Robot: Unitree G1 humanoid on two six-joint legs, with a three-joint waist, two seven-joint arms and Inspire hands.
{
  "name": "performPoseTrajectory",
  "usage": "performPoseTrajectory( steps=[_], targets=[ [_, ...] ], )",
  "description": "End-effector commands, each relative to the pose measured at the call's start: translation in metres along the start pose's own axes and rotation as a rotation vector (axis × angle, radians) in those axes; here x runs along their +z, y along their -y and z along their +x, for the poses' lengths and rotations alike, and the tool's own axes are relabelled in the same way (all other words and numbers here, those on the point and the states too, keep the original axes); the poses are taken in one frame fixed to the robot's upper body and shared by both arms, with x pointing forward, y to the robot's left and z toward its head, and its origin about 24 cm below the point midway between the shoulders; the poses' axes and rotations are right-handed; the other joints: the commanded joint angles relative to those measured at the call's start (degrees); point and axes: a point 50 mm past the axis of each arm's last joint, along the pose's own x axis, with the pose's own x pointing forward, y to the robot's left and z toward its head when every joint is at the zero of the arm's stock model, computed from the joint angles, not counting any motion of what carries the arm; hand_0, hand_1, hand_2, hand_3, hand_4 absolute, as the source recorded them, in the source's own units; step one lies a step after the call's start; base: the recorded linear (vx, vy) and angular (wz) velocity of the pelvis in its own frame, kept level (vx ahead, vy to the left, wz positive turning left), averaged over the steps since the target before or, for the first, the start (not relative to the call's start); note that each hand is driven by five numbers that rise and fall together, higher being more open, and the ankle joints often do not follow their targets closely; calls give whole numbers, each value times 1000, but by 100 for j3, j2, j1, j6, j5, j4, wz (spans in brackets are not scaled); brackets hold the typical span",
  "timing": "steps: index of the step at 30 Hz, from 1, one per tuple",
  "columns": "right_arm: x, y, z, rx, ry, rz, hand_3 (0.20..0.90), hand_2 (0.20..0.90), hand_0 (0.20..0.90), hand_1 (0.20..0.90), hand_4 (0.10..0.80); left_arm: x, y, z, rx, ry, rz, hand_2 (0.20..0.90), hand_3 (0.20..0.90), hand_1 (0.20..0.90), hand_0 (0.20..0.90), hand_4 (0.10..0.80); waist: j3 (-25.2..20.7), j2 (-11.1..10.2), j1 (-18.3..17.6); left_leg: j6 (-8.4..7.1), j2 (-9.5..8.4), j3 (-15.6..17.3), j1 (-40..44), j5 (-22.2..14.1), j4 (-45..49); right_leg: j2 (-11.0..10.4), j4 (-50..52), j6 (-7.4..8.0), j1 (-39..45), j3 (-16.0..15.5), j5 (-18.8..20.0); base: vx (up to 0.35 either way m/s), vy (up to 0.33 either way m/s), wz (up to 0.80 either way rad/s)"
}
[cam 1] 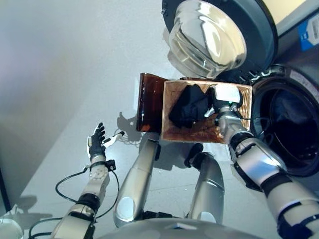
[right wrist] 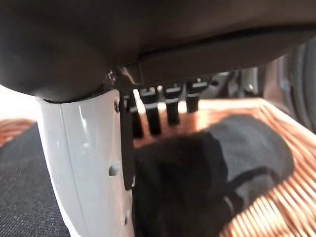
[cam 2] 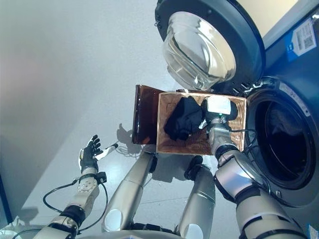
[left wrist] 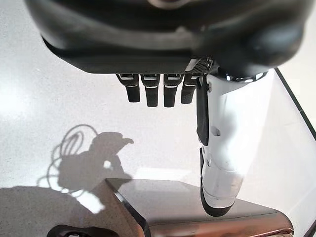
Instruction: Pick up the clothes and place them into the washing machine
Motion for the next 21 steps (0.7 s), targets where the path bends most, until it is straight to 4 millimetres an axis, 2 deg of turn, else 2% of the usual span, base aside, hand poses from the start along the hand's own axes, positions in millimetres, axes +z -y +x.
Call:
performPoseTrajectory(
  steps=[1, 7, 15, 17, 19, 20, 21],
  targets=[
    [-22, 56, 23, -176, -57, -22, 900, 900, 900, 900, 800, 23, -2, 6, 23, 121, -4, 900, 900, 900, 900, 800, -81, 330, 158, -144, -171, 145, 11, -815, 447, 89, -527, -76, 339, 96, 588, 16, -6, 4],
    [-29, 63, 25, -177, -75, -67, 900, 900, 900, 900, 800, 29, 6, 7, -5, 142, -22, 900, 900, 900, 900, 800, -50, 386, 187, -155, -202, 118, -61, -723, 331, 63, -558, -82, 258, 75, 600, 13, -5, 5],
    [-22, 44, 19, -115, -52, -75, 900, 900, 900, 900, 800, 23, 6, 5, 1, 117, -17, 900, 900, 900, 900, 800, -46, 446, 184, -160, -232, 87, -33, -687, 268, 44, -520, -89, 235, 74, 575, 2, 0, 0],
    [-18, 33, 15, -84, -47, -79, 900, 900, 900, 900, 800, 22, 6, 4, 3, 112, -12, 900, 900, 900, 900, 800, -54, 488, 194, -168, -236, 78, -39, -659, 231, 42, -522, -83, 225, 81, 562, 0, 0, 0],
    [-17, 30, 14, -74, -48, -80, 719, 719, 719, 719, 671, 21, 7, 3, -5, 112, -11, 900, 900, 900, 900, 800, -46, 518, 209, -165, -244, 63, -47, -642, 224, 36, -504, -83, 212, 76, 556, 0, 0, 0],
    [-16, 24, 11, -57, -44, -80, 527, 527, 527, 527, 533, 20, 8, 3, -6, 107, -8, 900, 900, 900, 900, 800, -40, 529, 215, -163, -246, 58, -37, -635, 217, 36, -502, -87, 224, 75, 555, 0, 0, 0],
    [-14, 21, 10, -45, -39, -84, 431, 431, 431, 431, 465, 19, 8, 3, -9, 103, -5, 900, 900, 900, 900, 800, -32, 541, 219, -160, -247, 55, -20, -631, 208, 32, -498, -84, 237, 71, 554, 0, 0, 0]
  ],
)
